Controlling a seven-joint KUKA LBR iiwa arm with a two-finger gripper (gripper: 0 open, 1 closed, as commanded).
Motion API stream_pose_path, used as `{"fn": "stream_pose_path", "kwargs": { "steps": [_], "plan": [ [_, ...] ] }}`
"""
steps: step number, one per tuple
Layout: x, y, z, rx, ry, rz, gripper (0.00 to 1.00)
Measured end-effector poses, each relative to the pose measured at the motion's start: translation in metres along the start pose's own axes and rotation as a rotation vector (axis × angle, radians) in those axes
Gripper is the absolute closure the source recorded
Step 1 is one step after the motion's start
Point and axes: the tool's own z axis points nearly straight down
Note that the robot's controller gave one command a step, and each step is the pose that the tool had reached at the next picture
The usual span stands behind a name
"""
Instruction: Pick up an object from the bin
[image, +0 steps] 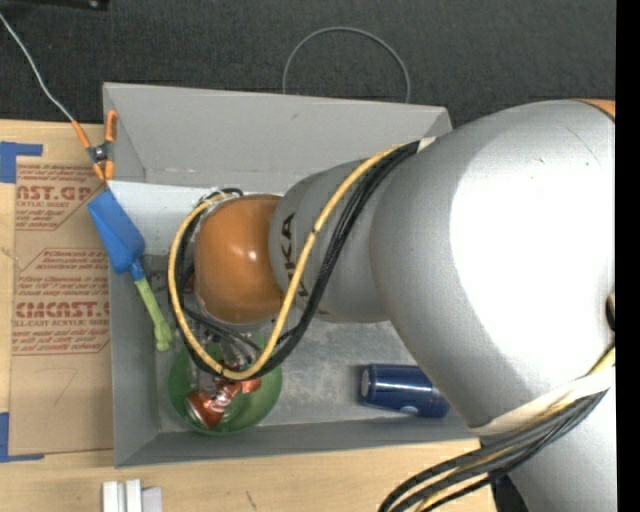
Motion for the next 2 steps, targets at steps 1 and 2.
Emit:
{"fn": "stream_pose_path", "kwargs": {
  "steps": [1,2],
  "plan": [
    [0.0000,0.0001,0.0000,0.000,0.000,0.000,1.00],
    [0.0000,0.0001,0.0000,0.000,0.000,0.000,1.00]
  ]
}}
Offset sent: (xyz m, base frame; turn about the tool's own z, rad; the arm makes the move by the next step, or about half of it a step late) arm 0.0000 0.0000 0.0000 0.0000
